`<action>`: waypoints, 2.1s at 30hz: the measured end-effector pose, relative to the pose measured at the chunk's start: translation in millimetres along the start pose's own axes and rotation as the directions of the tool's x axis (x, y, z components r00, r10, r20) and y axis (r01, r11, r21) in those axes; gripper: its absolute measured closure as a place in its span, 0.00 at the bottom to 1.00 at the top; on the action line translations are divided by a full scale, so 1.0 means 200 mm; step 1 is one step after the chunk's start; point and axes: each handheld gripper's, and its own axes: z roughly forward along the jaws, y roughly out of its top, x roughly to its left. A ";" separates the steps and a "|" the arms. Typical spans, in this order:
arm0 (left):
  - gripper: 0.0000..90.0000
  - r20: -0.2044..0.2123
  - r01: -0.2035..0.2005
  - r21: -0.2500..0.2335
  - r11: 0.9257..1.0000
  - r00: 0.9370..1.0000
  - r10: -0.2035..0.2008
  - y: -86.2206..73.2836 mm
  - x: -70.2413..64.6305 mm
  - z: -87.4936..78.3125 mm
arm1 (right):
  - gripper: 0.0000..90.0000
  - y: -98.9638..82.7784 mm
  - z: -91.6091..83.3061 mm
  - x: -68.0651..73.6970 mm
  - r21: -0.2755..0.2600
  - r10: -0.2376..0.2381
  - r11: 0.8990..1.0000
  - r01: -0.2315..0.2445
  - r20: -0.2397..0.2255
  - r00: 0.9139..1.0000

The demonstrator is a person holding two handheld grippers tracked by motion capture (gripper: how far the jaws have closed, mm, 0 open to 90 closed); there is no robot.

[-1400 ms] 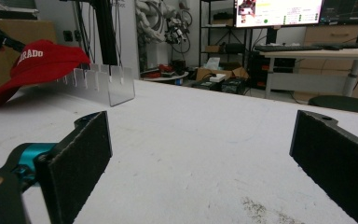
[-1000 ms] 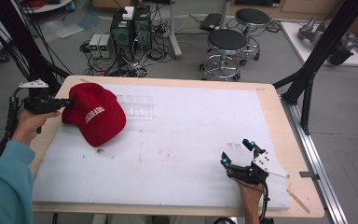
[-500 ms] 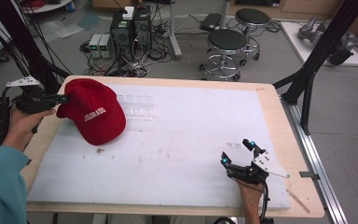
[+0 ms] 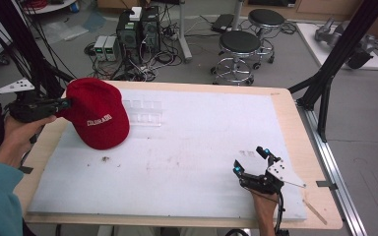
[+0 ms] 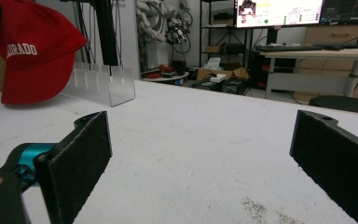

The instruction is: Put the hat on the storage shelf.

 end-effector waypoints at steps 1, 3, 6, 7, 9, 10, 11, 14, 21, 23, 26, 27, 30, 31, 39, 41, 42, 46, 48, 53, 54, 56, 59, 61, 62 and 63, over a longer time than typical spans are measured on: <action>0.97 0.001 -0.001 -0.004 1.000 1.000 0.001 0.01 -0.01 0.00 | 0.05 0.00 0.00 0.00 0.000 0.000 1.000 0.000 0.001 1.000; 0.97 0.000 -0.004 -0.009 1.000 1.000 0.004 0.03 -0.05 -0.02 | 0.05 0.00 0.00 0.00 0.001 0.002 1.000 -0.002 -0.001 1.000; 0.97 0.001 -0.014 -0.022 1.000 1.000 0.014 0.06 -0.10 -0.03 | 0.05 0.00 0.00 -0.01 -0.002 0.011 1.000 -0.011 0.006 1.000; 0.97 0.002 -0.018 -0.023 1.000 1.000 0.018 0.07 -0.12 -0.03 | 0.05 0.00 0.00 -0.01 -0.001 0.013 1.000 -0.013 0.004 1.000; 0.97 0.009 -0.029 -0.025 0.999 1.000 0.029 0.08 -0.17 -0.03 | 0.05 0.00 0.00 -0.01 0.001 0.024 1.000 -0.024 0.000 1.000; 0.97 0.012 -0.032 -0.027 0.999 0.999 0.032 0.08 -0.18 -0.02 | 0.05 0.00 0.00 -0.01 -0.005 0.024 1.000 -0.024 -0.003 1.000; 0.97 0.018 -0.034 -0.031 0.999 0.999 0.035 0.09 -0.20 -0.02 | 0.05 0.00 0.00 -0.01 -0.005 0.029 1.000 -0.029 -0.006 1.000; 0.97 0.033 -0.051 -0.036 0.998 0.998 0.052 0.11 -0.26 0.00 | 0.05 0.01 0.00 -0.01 -0.005 0.027 1.000 -0.027 -0.012 1.000; 0.97 0.048 -0.078 -0.046 0.996 0.996 0.081 0.13 -0.40 0.05 | 0.05 0.07 0.00 0.01 -0.023 0.027 0.999 -0.027 -0.034 0.999; 0.97 0.056 -0.089 -0.049 0.995 0.994 0.092 0.14 -0.44 0.06 | 0.05 0.09 0.00 0.02 -0.026 0.029 0.999 -0.031 -0.045 0.999; 0.97 0.067 -0.097 -0.057 0.994 0.993 0.100 0.14 -0.51 0.08 | 0.05 0.12 0.01 0.04 -0.021 0.027 0.999 -0.028 -0.068 0.997; 0.97 0.070 -0.102 -0.056 0.993 0.992 0.106 0.15 -0.52 0.09 | 0.05 0.14 0.01 0.06 -0.022 0.030 0.999 -0.032 -0.083 0.996; 0.97 0.076 -0.110 -0.062 0.992 0.990 0.115 0.15 -0.58 0.11 | 0.05 0.18 0.03 0.09 -0.027 0.021 0.999 -0.024 -0.103 0.994; 0.97 0.079 -0.112 -0.064 0.992 0.990 0.117 0.15 -0.60 0.11 | 0.05 0.20 0.03 0.10 -0.025 0.021 0.999 -0.024 -0.119 0.993; 0.97 0.086 -0.128 -0.072 0.989 0.987 0.134 0.12 -0.75 0.21 | 0.05 0.31 0.11 0.21 -0.021 0.025 0.999 -0.029 -0.198 0.980; 0.97 0.086 -0.121 -0.074 0.990 0.988 0.127 0.11 -0.78 0.24 | 0.05 0.33 0.13 0.24 -0.018 0.023 0.999 -0.028 -0.214 0.977; 0.97 0.085 -0.126 -0.070 0.990 0.988 0.132 0.10 -0.79 0.25 | 0.05 0.34 0.14 0.25 -0.019 0.019 1.000 -0.024 -0.224 0.974; 0.97 0.084 -0.125 -0.065 0.990 0.988 0.130 0.10 -0.85 0.28 | 0.05 0.37 0.19 0.30 -0.003 0.023 1.000 -0.025 -0.250 0.968; 0.97 0.092 -0.121 -0.062 0.991 0.988 0.126 0.10 -0.89 0.30 | 0.05 0.39 0.21 0.32 0.005 0.026 1.000 -0.026 -0.262 0.965; 0.97 0.115 -0.126 -0.059 0.990 0.984 0.133 0.10 -0.95 0.34 | 0.05 0.43 0.29 0.37 0.033 0.040 0.999 -0.031 -0.303 0.952; 0.97 0.121 -0.132 -0.058 0.990 0.983 0.138 0.10 -0.96 0.34 | 0.05 0.44 0.30 0.38 0.039 0.044 0.999 -0.034 -0.311 0.949; 0.97 0.128 -0.132 -0.057 0.990 0.982 0.138 0.10 -0.98 0.35 | 0.05 0.46 0.34 0.40 0.054 0.051 0.998 -0.035 -0.327 0.944; 0.97 0.135 -0.134 -0.057 0.989 0.981 0.141 0.11 -1.02 0.37 | 0.05 0.47 0.39 0.44 0.078 0.066 0.996 -0.042 -0.335 0.940; 0.97 0.135 -0.141 -0.055 0.989 0.980 0.147 0.11 -1.04 0.38 | 0.05 0.48 0.43 0.46 0.093 0.076 0.995 -0.046 -0.344 0.936; 0.97 0.135 -0.144 -0.057 0.988 0.979 0.151 0.11 -1.05 0.39 | 0.05 0.48 0.44 0.47 0.098 0.077 0.994 -0.045 -0.348 0.934; 0.97 0.137 -0.144 -0.058 0.988 0.979 0.151 0.11 -1.06 0.39 | 0.05 0.49 0.45 0.48 0.102 0.076 0.994 -0.042 -0.347 0.935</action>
